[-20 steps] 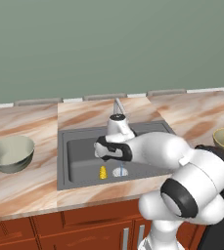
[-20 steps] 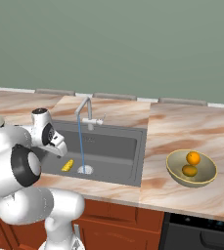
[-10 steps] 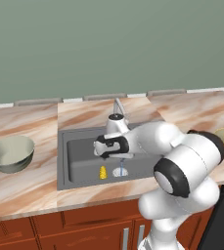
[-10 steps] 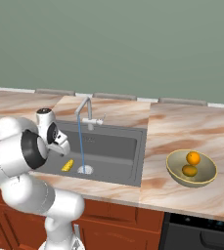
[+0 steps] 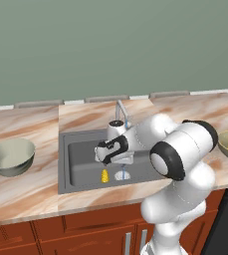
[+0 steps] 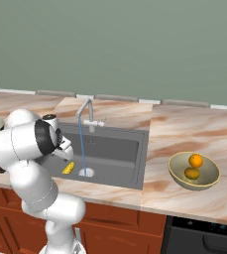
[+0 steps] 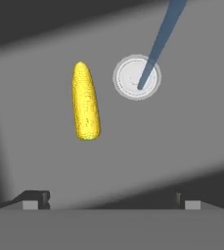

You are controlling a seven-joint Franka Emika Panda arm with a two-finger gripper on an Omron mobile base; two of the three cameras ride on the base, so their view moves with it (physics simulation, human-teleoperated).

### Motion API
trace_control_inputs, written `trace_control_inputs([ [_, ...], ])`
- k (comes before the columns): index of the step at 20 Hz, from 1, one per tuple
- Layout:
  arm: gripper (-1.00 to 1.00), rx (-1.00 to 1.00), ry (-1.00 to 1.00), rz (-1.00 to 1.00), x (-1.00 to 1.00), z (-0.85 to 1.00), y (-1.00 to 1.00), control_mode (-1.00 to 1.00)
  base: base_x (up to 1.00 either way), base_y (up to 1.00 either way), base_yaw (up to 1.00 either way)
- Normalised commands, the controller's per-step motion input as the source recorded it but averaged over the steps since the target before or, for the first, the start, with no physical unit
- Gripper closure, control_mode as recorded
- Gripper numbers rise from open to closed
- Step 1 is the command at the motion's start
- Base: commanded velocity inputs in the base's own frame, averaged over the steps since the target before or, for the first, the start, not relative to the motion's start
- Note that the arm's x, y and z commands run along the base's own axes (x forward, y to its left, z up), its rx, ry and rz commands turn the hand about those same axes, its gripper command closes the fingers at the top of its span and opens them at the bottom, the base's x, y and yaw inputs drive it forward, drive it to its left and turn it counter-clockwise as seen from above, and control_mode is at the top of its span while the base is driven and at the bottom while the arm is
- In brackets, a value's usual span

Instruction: Pick the oranges from the sink and place them in one bowl. Place the corn in the other bowl. Then turn off the sink faucet.

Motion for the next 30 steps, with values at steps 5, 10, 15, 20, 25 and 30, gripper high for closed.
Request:
trace_control_inputs([
  [5, -1.00, 0.00, 0.04, 0.00, 0.24, -0.19, 0.08, -1.00, 0.00, 0.00, 0.00],
  [10, -1.00, 0.00, 0.04, 0.00, 0.16, -0.08, 0.12, -1.00, 0.00, 0.00, 0.00],
  [15, -1.00, 0.00, 0.03, 0.00, 0.09, -0.07, 0.11, -1.00, 0.00, 0.00, 0.00],
  [20, -1.00, 0.00, 0.00, 0.00, 0.02, -0.03, 0.03, -1.00, 0.00, 0.00, 0.00],
  [25, -1.00, 0.00, 0.00, 0.00, 0.06, -0.09, 0.00, -1.00, 0.00, 0.00, 0.00],
  [30, -1.00, 0.00, 0.00, 0.00, 0.11, -0.20, 0.00, -1.00, 0.00, 0.00, 0.00],
])
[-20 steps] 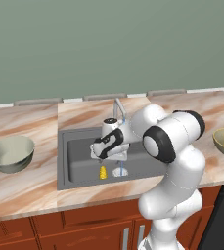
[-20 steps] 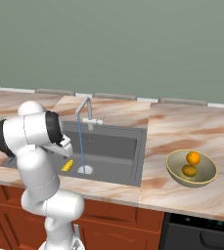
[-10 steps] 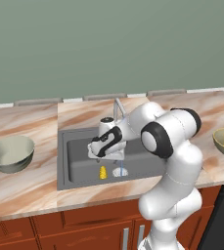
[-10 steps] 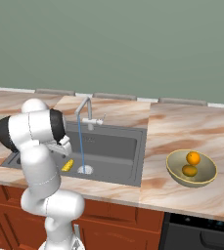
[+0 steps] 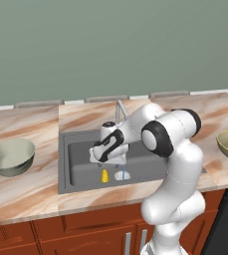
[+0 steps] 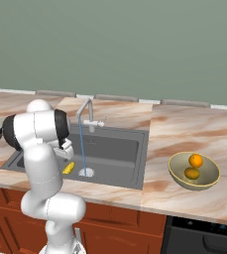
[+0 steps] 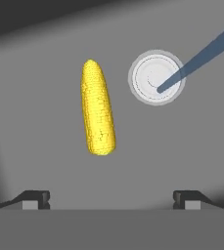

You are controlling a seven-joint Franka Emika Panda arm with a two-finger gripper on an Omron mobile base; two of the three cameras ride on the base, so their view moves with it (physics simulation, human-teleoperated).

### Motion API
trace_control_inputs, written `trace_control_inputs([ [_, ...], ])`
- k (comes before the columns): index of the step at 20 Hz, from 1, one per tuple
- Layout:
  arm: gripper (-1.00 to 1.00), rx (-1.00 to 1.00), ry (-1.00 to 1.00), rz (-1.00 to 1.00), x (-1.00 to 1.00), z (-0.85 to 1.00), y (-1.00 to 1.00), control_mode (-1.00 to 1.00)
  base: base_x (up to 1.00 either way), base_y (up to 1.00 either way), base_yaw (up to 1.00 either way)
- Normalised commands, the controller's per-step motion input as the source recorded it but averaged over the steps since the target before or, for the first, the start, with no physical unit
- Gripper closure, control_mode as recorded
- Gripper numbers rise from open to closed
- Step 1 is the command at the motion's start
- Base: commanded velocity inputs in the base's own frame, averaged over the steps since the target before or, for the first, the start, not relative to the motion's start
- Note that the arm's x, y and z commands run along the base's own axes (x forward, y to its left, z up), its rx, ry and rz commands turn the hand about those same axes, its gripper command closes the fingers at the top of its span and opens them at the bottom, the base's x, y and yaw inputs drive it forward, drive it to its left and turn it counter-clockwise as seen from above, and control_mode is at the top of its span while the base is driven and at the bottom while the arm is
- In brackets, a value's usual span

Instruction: Pick the oranges from the sink and place them in one bowl. Place the corn in the other bowl. Then turn off the sink faucet.

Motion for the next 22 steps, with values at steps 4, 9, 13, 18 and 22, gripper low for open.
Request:
trace_control_inputs([
  [4, -1.00, 0.00, 0.00, 0.00, 0.11, -0.21, 0.00, -1.00, 0.00, 0.00, 0.00],
  [9, -1.00, 0.00, 0.00, 0.00, 0.06, -0.21, 0.01, -1.00, 0.00, 0.00, 0.00],
  [13, -1.00, 0.00, 0.00, 0.00, 0.05, -0.19, 0.04, -1.00, 0.00, 0.00, 0.00],
  [18, -1.00, 0.00, 0.00, -0.03, 0.00, -0.08, 0.00, -1.00, 0.00, 0.00, 0.00],
  [22, -1.00, 0.00, 0.00, -0.04, 0.00, -0.05, 0.00, -1.00, 0.00, 0.00, 0.00],
])
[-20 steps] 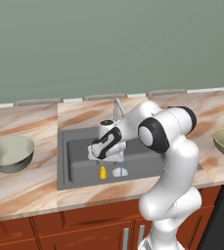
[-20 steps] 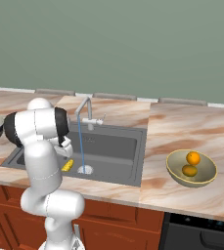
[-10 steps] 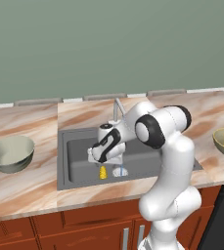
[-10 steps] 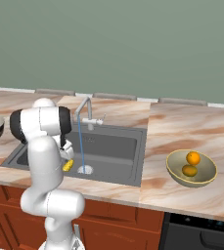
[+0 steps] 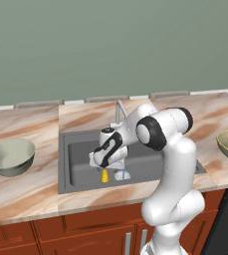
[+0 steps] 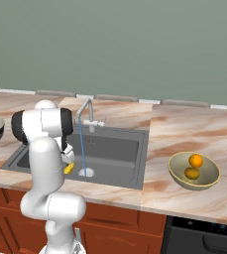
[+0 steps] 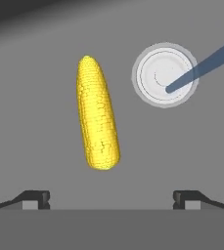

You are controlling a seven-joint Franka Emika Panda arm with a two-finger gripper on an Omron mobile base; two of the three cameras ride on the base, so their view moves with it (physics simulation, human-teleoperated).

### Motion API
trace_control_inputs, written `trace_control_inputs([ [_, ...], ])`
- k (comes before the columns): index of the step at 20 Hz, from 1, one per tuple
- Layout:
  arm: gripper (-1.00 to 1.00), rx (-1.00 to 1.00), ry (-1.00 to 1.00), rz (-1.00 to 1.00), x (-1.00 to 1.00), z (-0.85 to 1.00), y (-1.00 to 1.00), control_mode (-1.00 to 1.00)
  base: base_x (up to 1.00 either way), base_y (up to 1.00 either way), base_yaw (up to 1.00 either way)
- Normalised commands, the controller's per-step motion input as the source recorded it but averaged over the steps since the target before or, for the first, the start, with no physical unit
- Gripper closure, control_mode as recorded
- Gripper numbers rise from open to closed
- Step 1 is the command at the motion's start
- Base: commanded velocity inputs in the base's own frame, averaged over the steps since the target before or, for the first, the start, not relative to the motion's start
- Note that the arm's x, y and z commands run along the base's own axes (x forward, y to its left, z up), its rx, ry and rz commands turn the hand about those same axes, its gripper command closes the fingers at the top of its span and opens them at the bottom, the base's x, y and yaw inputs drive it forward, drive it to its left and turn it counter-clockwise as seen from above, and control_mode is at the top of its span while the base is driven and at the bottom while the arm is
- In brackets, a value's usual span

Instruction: Pick the oranges from the sink and place them in one bowl. Place the corn in the other bowl. Then turn off the sink faucet.

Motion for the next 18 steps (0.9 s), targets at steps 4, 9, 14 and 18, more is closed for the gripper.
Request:
trace_control_inputs([
  [4, -1.00, 0.00, 0.00, -0.04, 0.00, -0.09, 0.00, -1.00, 0.00, 0.00, 0.00],
  [9, -1.00, 0.00, 0.00, -0.03, 0.00, -0.11, 0.00, -1.00, 0.00, 0.00, 0.00],
  [14, -1.00, 0.00, 0.00, -0.03, 0.01, -0.15, 0.00, -1.00, 0.00, 0.00, 0.00],
  [18, -1.00, 0.00, -0.01, 0.00, 0.14, -0.11, 0.00, -1.00, 0.00, 0.00, 0.00],
])
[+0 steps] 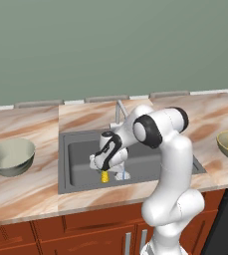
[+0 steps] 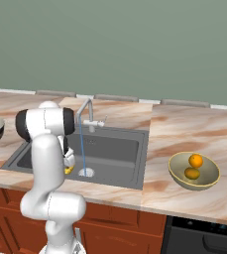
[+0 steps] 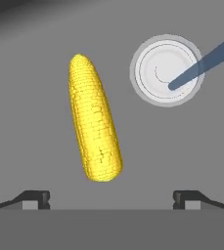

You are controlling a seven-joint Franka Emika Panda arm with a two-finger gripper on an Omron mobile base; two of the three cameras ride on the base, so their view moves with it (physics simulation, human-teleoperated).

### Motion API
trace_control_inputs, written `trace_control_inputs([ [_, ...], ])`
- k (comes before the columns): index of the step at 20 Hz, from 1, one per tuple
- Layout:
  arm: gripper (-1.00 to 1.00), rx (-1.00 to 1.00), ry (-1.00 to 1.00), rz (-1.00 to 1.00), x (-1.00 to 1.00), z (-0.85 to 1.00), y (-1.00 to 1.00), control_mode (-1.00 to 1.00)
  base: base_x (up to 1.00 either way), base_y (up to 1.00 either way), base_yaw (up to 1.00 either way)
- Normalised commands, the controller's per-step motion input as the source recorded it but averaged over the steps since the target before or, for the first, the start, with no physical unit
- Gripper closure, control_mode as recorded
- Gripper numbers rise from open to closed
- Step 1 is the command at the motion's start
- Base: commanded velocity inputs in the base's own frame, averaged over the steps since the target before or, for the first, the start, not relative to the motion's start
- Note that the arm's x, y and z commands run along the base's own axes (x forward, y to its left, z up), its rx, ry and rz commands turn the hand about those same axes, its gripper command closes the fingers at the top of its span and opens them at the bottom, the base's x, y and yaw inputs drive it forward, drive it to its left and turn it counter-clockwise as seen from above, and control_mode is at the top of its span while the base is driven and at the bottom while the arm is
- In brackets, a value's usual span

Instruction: Pick the oranges from the sink and place them in one bowl. Place the corn in the other bowl. Then turn off the sink faucet.

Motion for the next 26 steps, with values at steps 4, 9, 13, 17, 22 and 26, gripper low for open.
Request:
trace_control_inputs([
  [4, -1.00, 0.00, 0.00, 0.00, 0.23, -0.07, 0.00, -1.00, 0.00, 0.00, 0.00],
  [9, -1.00, 0.00, 0.00, 0.00, 0.21, -0.10, 0.00, -1.00, 0.00, 0.00, 0.00],
  [13, -1.00, 0.00, -0.01, 0.00, 0.05, -0.12, 0.00, -1.00, 0.00, 0.00, 0.00],
  [17, -1.00, 0.00, -0.02, 0.00, 0.00, -0.17, 0.00, -1.00, 0.00, 0.00, 0.00],
  [22, -1.00, 0.00, -0.03, 0.00, 0.03, -0.16, 0.00, -1.00, 0.00, 0.00, 0.00],
  [26, -1.00, 0.00, -0.02, 0.00, 0.03, -0.15, 0.00, -1.00, 0.00, 0.00, 0.00],
])
